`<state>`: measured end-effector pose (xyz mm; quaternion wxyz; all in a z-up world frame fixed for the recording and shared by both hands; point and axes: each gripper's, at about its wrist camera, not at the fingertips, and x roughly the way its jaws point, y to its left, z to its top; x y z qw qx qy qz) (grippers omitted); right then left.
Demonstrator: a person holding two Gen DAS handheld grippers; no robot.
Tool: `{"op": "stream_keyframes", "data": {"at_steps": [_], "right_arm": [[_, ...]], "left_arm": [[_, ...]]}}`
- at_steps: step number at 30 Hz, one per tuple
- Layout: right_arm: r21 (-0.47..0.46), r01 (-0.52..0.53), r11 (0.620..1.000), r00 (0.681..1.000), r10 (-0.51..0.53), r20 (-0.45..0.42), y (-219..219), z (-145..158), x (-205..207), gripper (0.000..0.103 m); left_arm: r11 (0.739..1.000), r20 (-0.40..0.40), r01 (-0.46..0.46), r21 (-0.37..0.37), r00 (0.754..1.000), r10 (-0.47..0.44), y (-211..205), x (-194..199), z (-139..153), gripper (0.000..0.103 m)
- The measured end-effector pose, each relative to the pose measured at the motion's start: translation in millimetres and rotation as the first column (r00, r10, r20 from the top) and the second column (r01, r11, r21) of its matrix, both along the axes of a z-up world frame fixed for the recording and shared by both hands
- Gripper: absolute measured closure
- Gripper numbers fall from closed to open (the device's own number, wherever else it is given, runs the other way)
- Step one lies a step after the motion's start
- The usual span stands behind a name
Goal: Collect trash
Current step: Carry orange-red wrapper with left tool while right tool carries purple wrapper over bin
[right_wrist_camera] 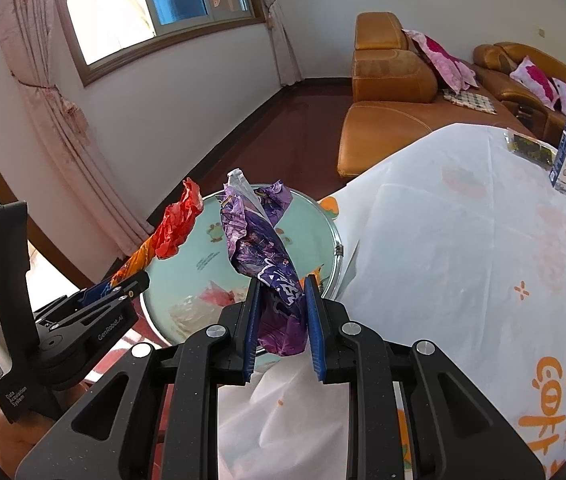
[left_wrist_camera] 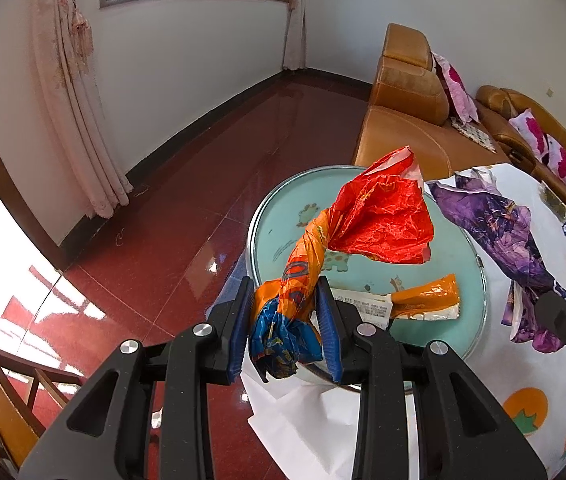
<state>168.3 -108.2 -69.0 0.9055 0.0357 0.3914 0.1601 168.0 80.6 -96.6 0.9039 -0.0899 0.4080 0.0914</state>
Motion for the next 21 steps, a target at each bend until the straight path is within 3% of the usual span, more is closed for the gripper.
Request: {"op": "stream_keyframes", "data": {"at_steps": [21], "right_arm": [[-0.002,-0.032,0.999,0.997,0.033,0.074,12,28,-61,0.081]], "left_arm": [[0.999,0.081,-0.024,0.024,0.996,0.022,14,-65,32,0.072]]}}
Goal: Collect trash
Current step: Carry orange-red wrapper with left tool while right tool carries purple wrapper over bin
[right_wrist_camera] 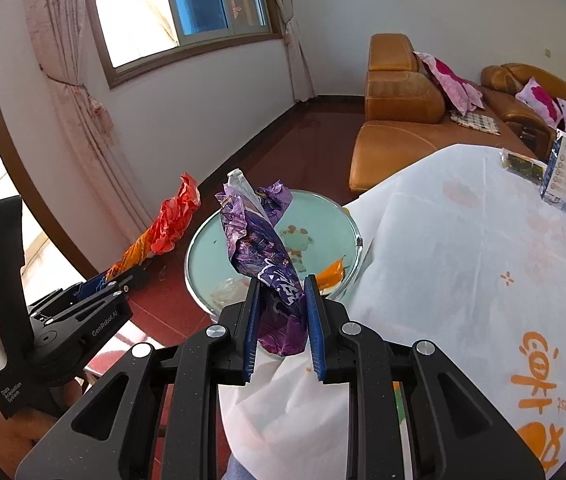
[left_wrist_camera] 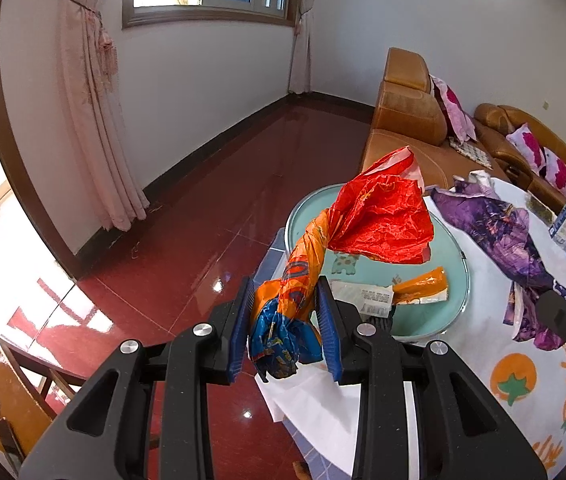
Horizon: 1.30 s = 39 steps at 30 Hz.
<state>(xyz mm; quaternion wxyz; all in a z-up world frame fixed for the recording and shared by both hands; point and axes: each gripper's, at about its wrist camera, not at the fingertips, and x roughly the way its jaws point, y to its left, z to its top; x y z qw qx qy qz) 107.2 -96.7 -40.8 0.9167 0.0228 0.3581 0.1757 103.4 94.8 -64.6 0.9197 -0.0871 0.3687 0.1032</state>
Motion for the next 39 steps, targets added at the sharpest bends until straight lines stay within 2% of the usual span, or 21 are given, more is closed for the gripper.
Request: {"op": "stream_keyframes", "data": {"at_steps": [5,11,21,33,39], "right_arm": [[0.009,0.007,1.000,1.000,-0.007,0.002,0,3,2,0.081],[0.010,0.018,1.000,1.000,-0.018,-0.005,-4,0,17,0.081],[0.031,0.070,0.997,0.996,-0.068,-0.049,-19,-15,52,0.081],[0.015,0.105,0.994,0.991,-0.103,-0.086,-31,-30,72,0.081],[0.005,0.108,0.994,0.989,-0.107,-0.103,-33,-37,79,0.081]], "left_arm": [[1.000,0.000,0.006,0.007,1.000,-0.006,0,0,1,0.072],[1.000,-0.004,0.012,0.017,1.000,-0.012,-5,20,3,0.072],[0.998,-0.052,0.049,0.027,0.998,-0.048,-21,61,-11,0.072],[0.996,-0.101,0.086,0.006,0.991,-0.085,-35,90,-31,0.072],[0.999,-0.114,0.042,0.019,0.993,-0.039,-16,92,-38,0.072]]}}
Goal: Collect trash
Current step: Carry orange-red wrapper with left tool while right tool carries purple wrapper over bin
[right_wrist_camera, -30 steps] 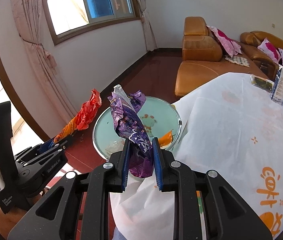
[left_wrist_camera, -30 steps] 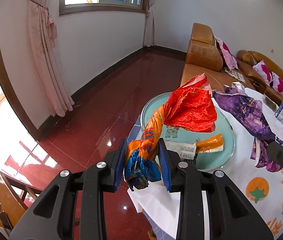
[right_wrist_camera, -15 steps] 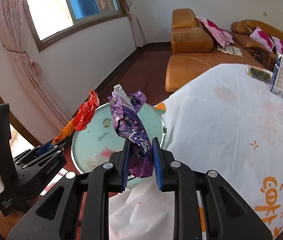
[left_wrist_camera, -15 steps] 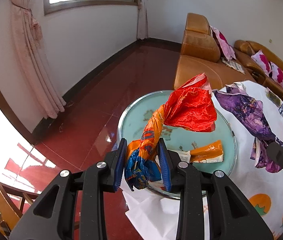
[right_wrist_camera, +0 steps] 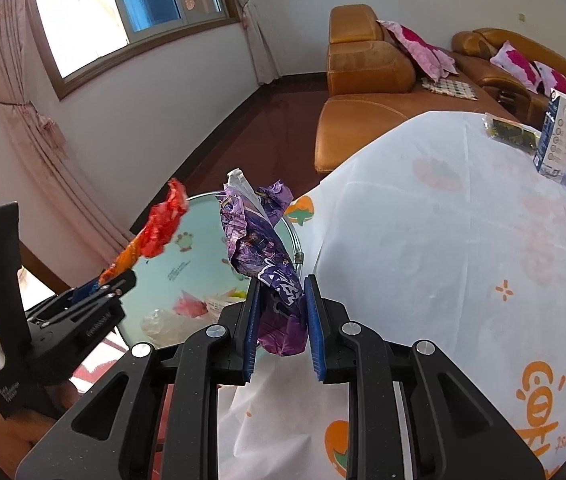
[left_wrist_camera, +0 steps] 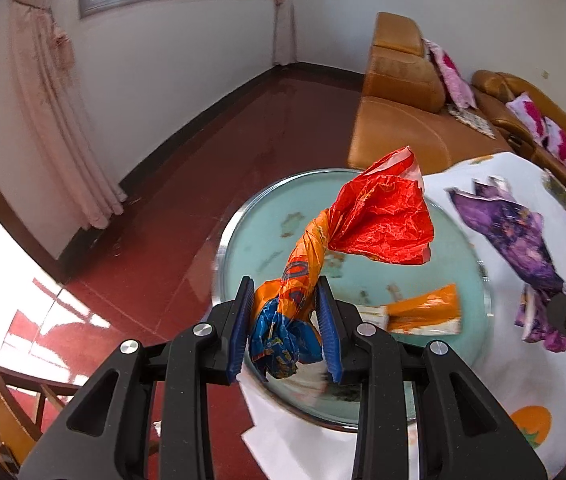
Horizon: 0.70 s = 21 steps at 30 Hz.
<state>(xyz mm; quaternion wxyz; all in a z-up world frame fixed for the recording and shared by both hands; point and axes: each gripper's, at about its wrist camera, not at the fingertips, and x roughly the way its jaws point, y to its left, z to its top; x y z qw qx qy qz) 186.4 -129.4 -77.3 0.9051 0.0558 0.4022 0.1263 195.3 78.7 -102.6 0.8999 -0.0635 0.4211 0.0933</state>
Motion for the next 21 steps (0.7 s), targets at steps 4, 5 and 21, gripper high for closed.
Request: {"op": "stream_keyframes", "data": {"at_steps": [4,5,21], "right_arm": [[-0.005,-0.019,1.000,1.000,0.019,-0.018,8,-7,9,0.081],[-0.005,-0.026,1.000,0.999,0.026,-0.024,11,-9,13,0.081],[-0.043,-0.048,0.998,0.996,0.044,-0.074,28,-33,50,0.080]], "left_arm": [[1.000,-0.028,-0.029,-0.009,0.999,0.029,11,6,-9,0.072],[1.000,-0.034,-0.027,-0.014,0.999,0.027,10,8,-11,0.072],[0.999,-0.093,0.028,0.018,0.995,-0.027,-17,43,-28,0.072]]}}
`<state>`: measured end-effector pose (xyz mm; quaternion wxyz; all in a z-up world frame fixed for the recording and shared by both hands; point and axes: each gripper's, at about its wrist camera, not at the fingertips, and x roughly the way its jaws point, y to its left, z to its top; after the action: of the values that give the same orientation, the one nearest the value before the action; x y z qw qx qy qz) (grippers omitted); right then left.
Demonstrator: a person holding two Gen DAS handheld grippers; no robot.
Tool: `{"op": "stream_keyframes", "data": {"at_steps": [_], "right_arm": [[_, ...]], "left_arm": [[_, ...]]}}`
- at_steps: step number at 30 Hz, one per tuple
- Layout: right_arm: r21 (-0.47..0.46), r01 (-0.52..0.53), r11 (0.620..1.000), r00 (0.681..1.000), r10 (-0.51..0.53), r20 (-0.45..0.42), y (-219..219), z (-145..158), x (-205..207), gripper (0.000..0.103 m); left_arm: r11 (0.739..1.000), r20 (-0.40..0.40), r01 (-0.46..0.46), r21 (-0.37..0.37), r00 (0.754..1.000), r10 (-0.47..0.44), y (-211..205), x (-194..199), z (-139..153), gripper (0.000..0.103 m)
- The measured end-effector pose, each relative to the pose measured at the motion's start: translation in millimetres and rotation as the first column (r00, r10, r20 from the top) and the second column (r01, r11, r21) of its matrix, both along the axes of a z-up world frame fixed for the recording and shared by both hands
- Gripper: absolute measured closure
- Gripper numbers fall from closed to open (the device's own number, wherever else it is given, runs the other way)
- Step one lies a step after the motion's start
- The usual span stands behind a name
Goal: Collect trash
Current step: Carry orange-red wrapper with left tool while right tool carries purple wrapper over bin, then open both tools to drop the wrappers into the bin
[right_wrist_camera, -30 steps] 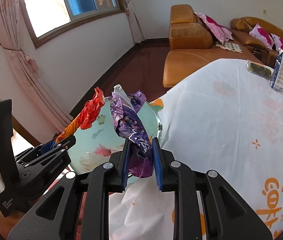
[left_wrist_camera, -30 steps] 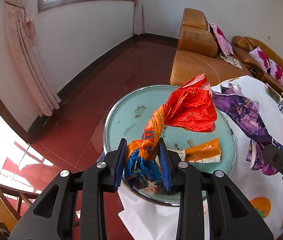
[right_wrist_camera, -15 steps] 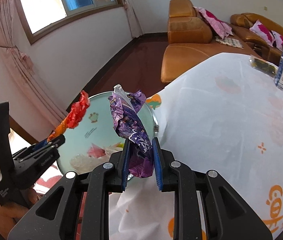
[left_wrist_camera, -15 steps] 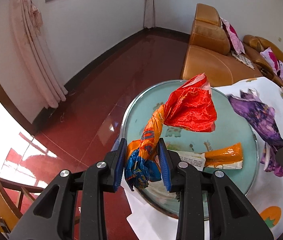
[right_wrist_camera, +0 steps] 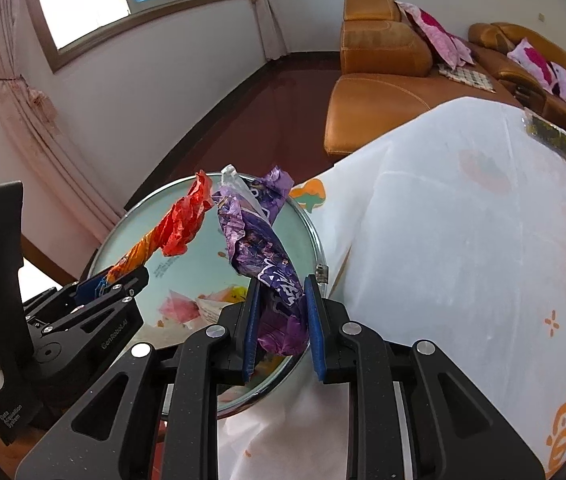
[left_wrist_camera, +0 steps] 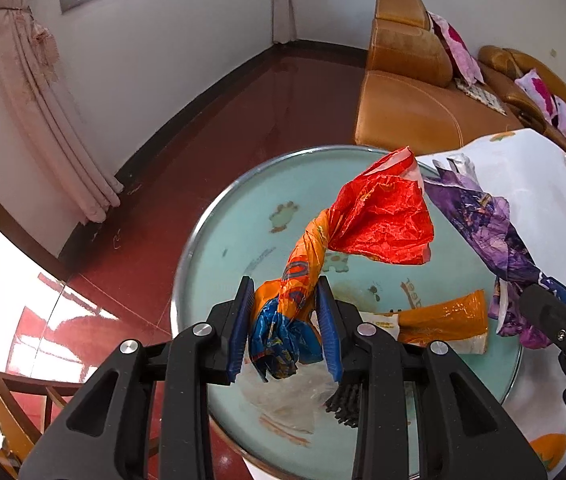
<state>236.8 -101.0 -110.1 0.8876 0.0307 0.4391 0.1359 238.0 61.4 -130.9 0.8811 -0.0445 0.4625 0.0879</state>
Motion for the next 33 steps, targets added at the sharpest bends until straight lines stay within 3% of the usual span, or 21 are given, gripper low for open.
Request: {"op": "stream_keyframes", "data": {"at_steps": [6,25,30,33], "right_arm": [[-0.008,-0.011,1.000,1.000,0.011,-0.017,8,-5,8,0.080],[-0.039,-0.065,0.997,0.997,0.064,-0.042,23,-22,25,0.079],[0.015,-0.102,0.995,0.991,0.103,-0.085,18,-28,30,0.074],[0.043,-0.084,0.996,0.994,0.087,-0.066,9,-23,27,0.068]], "left_arm": [[1.000,-0.034,-0.015,-0.019,0.999,0.015,2,10,-7,0.071],[0.999,-0.079,-0.027,0.025,0.996,0.029,-9,19,-16,0.071],[1.000,-0.082,-0.025,0.009,0.996,0.026,-10,19,-15,0.071],[1.000,-0.083,-0.021,0.023,0.996,0.023,-10,19,-16,0.071]]}}
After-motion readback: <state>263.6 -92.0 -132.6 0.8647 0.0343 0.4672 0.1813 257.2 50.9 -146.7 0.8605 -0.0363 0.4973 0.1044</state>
